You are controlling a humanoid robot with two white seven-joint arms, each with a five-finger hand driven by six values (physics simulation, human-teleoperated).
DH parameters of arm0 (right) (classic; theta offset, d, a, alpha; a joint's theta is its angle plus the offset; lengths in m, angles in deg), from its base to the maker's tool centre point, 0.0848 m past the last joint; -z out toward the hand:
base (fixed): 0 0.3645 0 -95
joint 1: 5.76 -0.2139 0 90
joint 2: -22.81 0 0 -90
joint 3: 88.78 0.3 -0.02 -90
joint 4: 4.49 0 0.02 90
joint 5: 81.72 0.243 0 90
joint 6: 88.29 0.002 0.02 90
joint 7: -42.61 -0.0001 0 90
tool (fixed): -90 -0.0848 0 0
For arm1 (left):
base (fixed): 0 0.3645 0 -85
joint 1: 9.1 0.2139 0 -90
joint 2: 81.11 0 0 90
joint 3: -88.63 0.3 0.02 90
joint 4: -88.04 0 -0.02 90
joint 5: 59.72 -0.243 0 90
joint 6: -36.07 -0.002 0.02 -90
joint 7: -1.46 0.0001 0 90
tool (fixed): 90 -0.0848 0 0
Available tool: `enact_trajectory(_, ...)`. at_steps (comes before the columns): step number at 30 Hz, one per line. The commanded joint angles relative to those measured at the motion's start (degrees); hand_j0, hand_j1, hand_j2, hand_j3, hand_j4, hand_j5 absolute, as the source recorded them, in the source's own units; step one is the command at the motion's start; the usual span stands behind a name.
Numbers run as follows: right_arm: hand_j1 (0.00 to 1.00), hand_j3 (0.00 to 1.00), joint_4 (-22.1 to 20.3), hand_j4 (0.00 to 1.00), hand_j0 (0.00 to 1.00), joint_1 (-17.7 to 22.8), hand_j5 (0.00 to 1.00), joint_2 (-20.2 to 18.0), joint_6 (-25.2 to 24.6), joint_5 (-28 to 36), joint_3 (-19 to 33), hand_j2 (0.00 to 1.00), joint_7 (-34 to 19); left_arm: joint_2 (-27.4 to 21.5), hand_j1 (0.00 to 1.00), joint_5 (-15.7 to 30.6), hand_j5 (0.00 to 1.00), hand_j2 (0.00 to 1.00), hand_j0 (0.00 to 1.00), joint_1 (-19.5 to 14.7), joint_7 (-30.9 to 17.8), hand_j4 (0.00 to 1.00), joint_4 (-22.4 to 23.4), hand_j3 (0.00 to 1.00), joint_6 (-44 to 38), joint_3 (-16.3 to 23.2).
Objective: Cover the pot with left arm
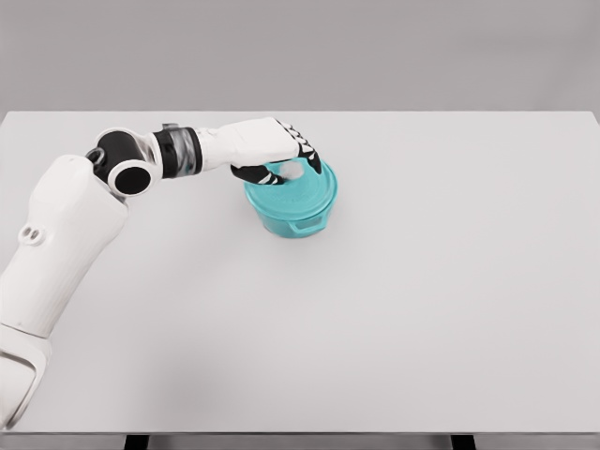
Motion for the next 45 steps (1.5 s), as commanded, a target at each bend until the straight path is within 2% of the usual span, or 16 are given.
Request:
enact_trajectory(1,1.00,1.00,0.02,1.00,1.00,0.00,1.00,0.01,0.00,-0.02,-0.01,1.00,-0.01,-0.09,0.69,0.35,0.69,0.69,0.69,0.00,0.03,0.69,-0.04,0.69,-0.17,-0.10)
enact_trajectory(13,1.00,1.00,0.02,1.00,1.00,0.00,1.00,0.01,0.00,-0.02,-0.01,1.00,-0.01,-0.09,0.66,0.26,0.66,0.66,0.66,0.00,0.03,0.66,0.13,0.66,-0.17,-0.19)
enact_trajectory(25,1.00,1.00,0.02,1.00,1.00,0.00,1.00,0.01,0.00,-0.02,-0.01,1.00,-0.01,-0.27,0.69,0.26,0.69,0.69,0.69,0.09,0.03,0.69,-0.04,0.69,-0.17,-0.10)
enact_trajectory(33,1.00,1.00,0.02,1.00,1.00,0.00,1.00,0.01,0.00,-0.02,-0.01,1.00,-0.01,-0.79,0.75,0.26,0.75,0.75,0.75,0.09,0.03,0.75,-0.04,0.75,-0.17,-0.10)
enact_trajectory(45,1.00,1.00,0.02,1.00,1.00,0.00,1.00,0.01,0.00,0.07,-0.01,1.00,-0.01,-1.67,0.76,0.35,0.76,0.76,0.76,0.09,0.03,0.76,-0.13,0.76,-0.17,-0.10)
